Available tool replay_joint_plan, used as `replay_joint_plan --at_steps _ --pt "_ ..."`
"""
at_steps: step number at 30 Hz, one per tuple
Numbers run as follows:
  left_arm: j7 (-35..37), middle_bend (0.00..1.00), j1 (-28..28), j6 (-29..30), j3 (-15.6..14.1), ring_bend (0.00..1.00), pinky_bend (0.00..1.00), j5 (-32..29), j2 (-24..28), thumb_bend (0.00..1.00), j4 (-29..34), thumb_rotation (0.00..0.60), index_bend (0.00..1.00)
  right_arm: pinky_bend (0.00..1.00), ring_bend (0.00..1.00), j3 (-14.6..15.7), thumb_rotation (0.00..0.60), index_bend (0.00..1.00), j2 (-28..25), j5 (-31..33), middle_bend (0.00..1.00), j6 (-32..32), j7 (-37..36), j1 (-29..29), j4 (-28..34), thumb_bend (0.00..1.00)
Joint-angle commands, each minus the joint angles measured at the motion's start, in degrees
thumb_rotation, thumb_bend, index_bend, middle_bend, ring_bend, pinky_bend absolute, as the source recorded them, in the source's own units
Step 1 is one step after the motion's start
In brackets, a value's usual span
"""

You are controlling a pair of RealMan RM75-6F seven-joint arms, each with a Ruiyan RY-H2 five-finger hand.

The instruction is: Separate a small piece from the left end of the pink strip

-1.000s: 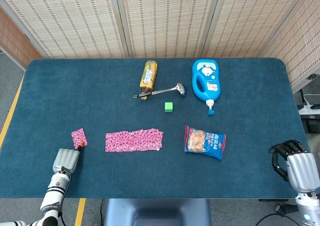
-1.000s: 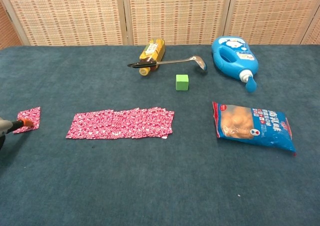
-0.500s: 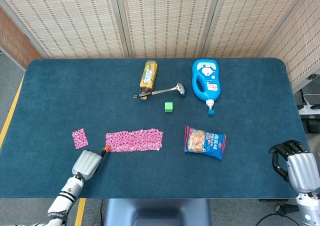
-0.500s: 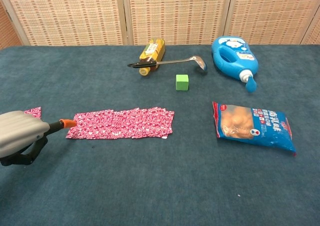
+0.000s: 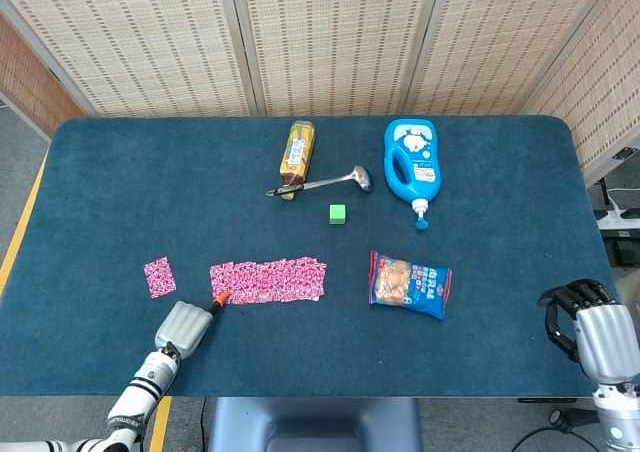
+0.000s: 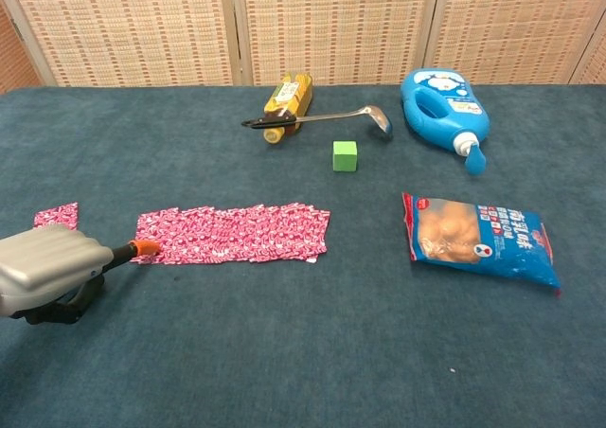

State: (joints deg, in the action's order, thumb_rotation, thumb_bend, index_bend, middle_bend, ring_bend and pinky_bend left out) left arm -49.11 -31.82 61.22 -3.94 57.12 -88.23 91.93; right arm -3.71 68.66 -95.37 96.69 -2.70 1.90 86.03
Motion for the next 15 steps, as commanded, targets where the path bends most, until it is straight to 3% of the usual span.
replay_joint_plan --at_steps 1,15 --pt "-1.6 0.69 -0.4 -0.1 0.3 0.68 0.57 -2.0 -0.3 0.97 -0.6 0.6 0.0 0.35 0.44 0.1 0.6 0.56 -0.1 -0.1 0.59 0.1 -0.1 -0.1 0.0 0.6" --pt "-10.2 0.69 -3.4 2.1 5.3 0.68 0.58 -17.1 -1.4 0.97 -5.5 0.6 0.0 0.35 0.44 0.6 0.6 0.56 -0.5 -0.5 0.59 -0.4 -0.3 0.0 0.3 0.6"
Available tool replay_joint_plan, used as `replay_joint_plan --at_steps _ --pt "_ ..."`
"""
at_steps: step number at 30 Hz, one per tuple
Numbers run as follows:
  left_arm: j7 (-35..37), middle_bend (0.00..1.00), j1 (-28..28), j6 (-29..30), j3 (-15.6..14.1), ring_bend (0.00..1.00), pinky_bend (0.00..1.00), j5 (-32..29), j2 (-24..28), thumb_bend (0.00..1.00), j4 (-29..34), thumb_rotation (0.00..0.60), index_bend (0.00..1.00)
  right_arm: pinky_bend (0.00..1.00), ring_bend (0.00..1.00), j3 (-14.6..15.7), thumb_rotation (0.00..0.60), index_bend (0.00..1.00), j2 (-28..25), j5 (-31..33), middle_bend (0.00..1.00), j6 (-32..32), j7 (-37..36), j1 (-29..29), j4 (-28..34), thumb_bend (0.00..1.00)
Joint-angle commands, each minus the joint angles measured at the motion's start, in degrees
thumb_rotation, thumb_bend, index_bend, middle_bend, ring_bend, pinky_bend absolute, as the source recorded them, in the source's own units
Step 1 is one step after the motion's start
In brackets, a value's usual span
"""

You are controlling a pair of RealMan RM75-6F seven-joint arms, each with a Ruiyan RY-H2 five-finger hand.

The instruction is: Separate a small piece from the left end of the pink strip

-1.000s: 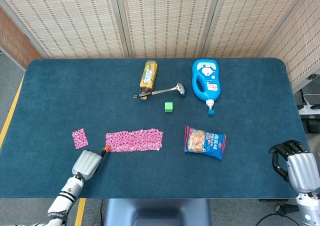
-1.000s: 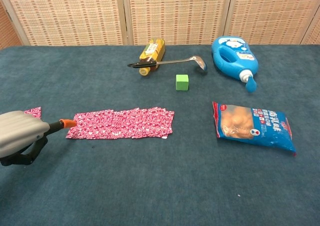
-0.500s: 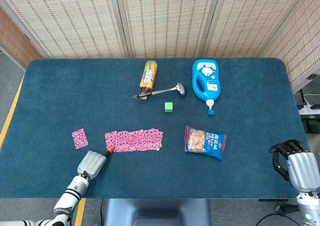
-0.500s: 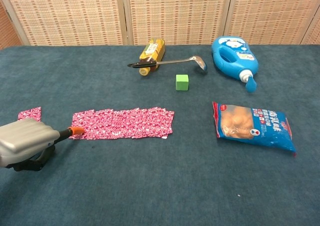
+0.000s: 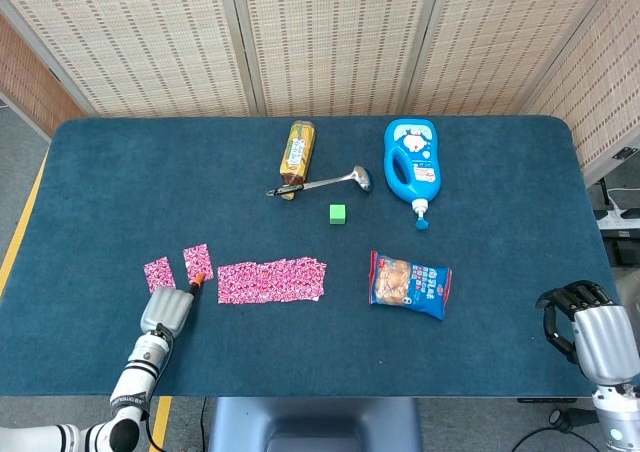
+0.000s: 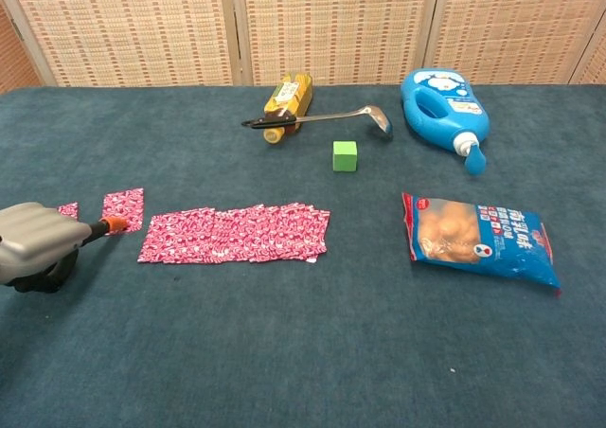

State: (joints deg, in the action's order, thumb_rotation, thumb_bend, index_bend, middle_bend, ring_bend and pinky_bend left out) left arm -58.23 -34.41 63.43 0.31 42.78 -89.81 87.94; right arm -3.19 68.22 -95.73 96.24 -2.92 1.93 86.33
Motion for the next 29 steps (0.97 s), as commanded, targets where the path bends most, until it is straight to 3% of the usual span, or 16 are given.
replay_joint_plan --at_steps 1,6,9,13,17,20,22,26,29 --pt "-1.4 0.69 -1.0 0.0 1.2 0.68 0.58 -3.5 0.2 0.97 -2.0 0.6 0.0 0.35 0.44 0.1 0.6 0.56 -0.1 -0.2 0.59 0.2 -0.1 0.0 0.0 0.6" --pt "-1.3 0.69 -1.4 0.3 2.0 0.68 0.59 -6.2 0.9 0.97 -3.0 0.6 0.0 0.35 0.44 0.2 0.6 0.56 -0.1 -0.4 0.59 0.4 -0.4 -0.1 -0.1 0.6" --pt "3.9 0.69 -0.5 0.0 2.4 0.68 0.59 -3.3 2.5 0.97 -1.4 0.6 0.0 0.35 0.44 0.1 0.6 0.56 0.0 -0.6 0.59 0.6 -0.4 -0.1 -0.2 0.6" --pt "15.5 0.67 2.6 2.6 1.3 0.67 0.6 9.4 5.8 0.94 2.4 0.6 0.0 0.35 0.43 0.0 0.6 0.55 0.3 -0.7 0.59 1.0 -0.4 -0.1 -0.6 0.6" --pt "28.6 0.51 6.6 10.8 -1.9 0.59 0.61 28.3 8.7 0.74 4.3 0.6 0.0 0.35 0.42 0.2 0.6 0.51 0.2 -0.7 0.5 0.1 -0.6 0.2 -0.7 0.59" --pt "36.4 0.39 10.0 20.0 -4.7 0.49 0.58 41.4 9.6 0.63 1.8 0.6 0.0 0.35 0.36 0.8 0.6 0.42 -0.4 -0.8 0.39 -0.9 -0.8 0.3 -0.4 0.55" --pt "40.6 0.31 12.6 25.7 -6.6 0.42 0.54 47.3 10.1 0.6 -1.6 0.6 0.0 0.35 0.27 1.2 0.6 0.3 -0.9 -0.8 0.3 -1.5 -0.5 0.3 -0.1 0.48" --pt "47.5 0.2 18.0 32.9 -8.3 0.28 0.42 50.1 10.5 0.55 -8.2 0.6 0.0 0.35 0.17 0.9 0.6 0.09 -1.0 -0.3 0.2 -1.4 0.2 0.3 0.3 0.33" --pt "49.6 0.19 19.2 33.8 -7.1 0.26 0.38 49.5 11.8 0.51 -9.6 0.6 0.0 0.32 0.08 0.4 0.6 0.03 -0.3 -0.2 0.14 -0.8 1.4 0.3 -0.2 0.24"
